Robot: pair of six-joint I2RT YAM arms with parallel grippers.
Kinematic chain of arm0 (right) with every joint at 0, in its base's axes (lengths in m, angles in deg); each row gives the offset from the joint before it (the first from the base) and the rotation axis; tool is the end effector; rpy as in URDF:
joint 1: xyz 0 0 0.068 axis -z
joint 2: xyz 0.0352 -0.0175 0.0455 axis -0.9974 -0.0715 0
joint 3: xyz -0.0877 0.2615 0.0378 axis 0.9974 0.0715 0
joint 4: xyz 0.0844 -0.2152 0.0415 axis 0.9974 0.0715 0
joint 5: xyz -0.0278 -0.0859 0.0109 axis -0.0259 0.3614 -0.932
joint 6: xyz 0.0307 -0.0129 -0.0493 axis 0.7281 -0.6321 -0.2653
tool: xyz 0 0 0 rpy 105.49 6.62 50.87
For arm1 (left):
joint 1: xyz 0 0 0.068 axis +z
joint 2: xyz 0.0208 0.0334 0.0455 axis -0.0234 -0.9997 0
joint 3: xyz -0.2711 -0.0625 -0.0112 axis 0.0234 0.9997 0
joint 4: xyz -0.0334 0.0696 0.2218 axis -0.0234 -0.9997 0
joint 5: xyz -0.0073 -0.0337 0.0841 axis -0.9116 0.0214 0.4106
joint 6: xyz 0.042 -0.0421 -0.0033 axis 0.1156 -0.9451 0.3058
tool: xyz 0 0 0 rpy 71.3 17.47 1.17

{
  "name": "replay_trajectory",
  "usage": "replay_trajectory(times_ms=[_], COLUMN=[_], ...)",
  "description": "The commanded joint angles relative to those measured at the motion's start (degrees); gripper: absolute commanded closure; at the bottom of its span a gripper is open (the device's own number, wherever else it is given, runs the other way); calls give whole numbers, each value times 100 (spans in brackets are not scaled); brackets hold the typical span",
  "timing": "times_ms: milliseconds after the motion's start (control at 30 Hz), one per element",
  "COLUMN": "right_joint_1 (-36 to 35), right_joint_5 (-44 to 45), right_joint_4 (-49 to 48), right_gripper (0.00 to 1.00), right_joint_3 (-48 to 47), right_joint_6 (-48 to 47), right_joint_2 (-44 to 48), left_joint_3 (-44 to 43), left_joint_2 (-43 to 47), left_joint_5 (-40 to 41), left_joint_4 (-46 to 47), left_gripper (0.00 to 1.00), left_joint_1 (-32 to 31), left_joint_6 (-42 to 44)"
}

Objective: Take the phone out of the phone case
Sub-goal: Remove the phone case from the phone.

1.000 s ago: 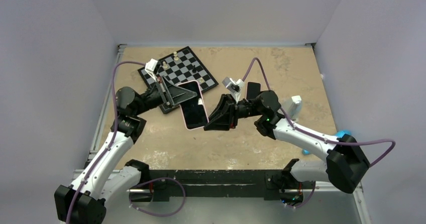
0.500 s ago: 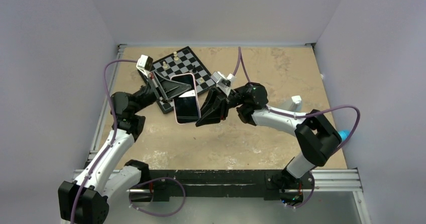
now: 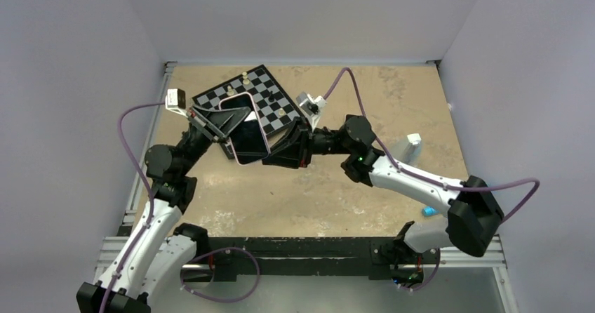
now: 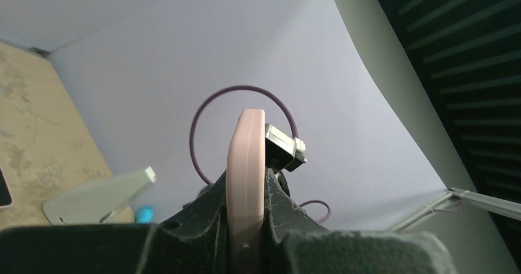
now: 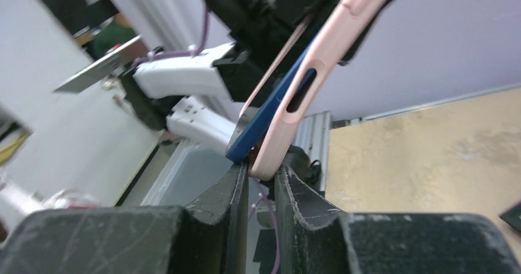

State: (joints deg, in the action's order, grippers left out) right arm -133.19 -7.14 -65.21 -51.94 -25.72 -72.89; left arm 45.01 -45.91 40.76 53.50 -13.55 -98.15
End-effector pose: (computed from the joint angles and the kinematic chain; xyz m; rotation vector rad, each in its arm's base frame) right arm 0.1737 0.2375 0.3796 -0.9573 1.2445 1.7934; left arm 0.1349 -0.0582 0.3838 -0.3356 1.3323 -1.8794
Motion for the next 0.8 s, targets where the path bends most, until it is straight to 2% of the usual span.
replay_trajectory(times_ms=[0, 100, 167, 300, 533, 767], right_joint_1=[89, -199, -330, -367, -591, -702], right_joint_5=[2678, 2751, 2749, 2628, 2955, 3362], right_joint_4=[1060, 916, 678, -62, -550, -1018], right_gripper=[78, 50, 43, 41, 41, 55], right_joint_3=[655, 983, 1182, 1443, 1439, 1436], right_joint_6=[-852, -922, -809, -432, -235, -12], right_joint_2=[466, 895, 1040, 1001, 738, 505], left_joint_3=[226, 570, 739, 966, 937, 1139], left_joint_2=[525, 356, 134, -296, -713, -910], left_joint_5=[431, 1095, 1423, 2012, 2409, 3052], left_joint_4=[15, 680, 1334, 2312, 2577, 3129], left_gripper=[100, 100, 100, 100, 100, 100], left_joint_1=[-339, -343, -364, -573, -998, -1314], left_joint_6=[399, 526, 640, 736, 705, 690])
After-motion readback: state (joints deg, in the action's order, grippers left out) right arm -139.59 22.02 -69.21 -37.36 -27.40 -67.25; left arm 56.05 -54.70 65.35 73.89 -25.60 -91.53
